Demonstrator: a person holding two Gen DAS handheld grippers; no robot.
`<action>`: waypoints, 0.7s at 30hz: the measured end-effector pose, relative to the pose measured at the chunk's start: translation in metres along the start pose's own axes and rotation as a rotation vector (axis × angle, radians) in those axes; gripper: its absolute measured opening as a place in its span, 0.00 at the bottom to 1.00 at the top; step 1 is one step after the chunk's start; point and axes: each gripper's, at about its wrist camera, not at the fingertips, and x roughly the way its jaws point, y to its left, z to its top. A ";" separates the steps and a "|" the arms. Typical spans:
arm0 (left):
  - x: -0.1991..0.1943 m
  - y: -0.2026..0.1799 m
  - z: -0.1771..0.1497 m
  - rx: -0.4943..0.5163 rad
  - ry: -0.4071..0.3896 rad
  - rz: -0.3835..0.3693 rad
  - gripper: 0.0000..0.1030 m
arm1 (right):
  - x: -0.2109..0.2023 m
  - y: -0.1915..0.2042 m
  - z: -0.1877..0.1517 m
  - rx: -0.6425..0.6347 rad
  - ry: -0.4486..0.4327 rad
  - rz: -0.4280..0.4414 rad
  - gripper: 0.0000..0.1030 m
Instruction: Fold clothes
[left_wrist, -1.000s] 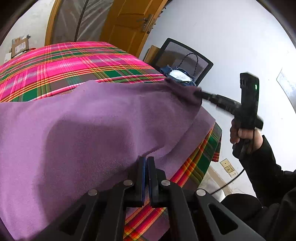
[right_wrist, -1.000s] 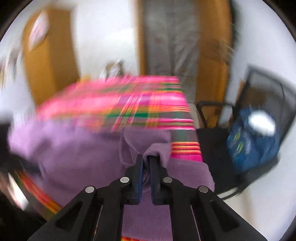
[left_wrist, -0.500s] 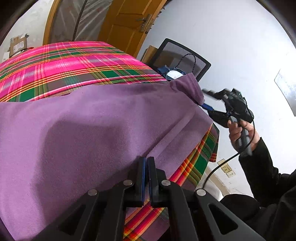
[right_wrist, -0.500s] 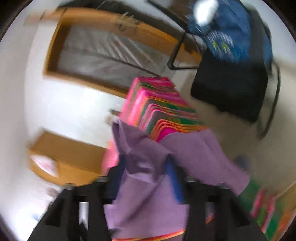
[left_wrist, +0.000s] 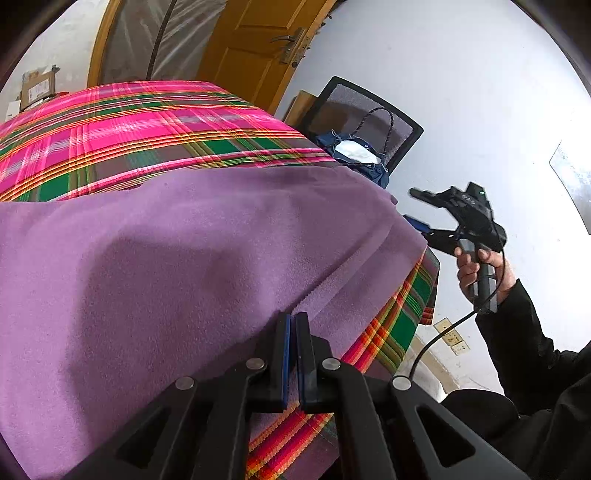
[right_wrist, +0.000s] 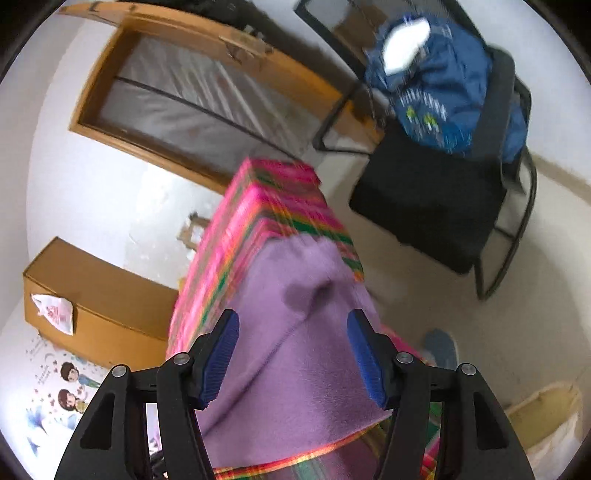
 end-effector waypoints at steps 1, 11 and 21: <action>0.000 0.000 0.000 -0.001 -0.001 0.000 0.03 | 0.009 -0.004 0.001 0.019 0.036 -0.010 0.62; -0.012 -0.003 0.009 0.007 -0.048 0.011 0.03 | 0.040 -0.006 0.036 0.023 0.027 0.043 0.56; -0.026 0.004 0.021 -0.007 -0.098 0.024 0.02 | 0.054 0.031 0.055 -0.059 0.048 -0.019 0.03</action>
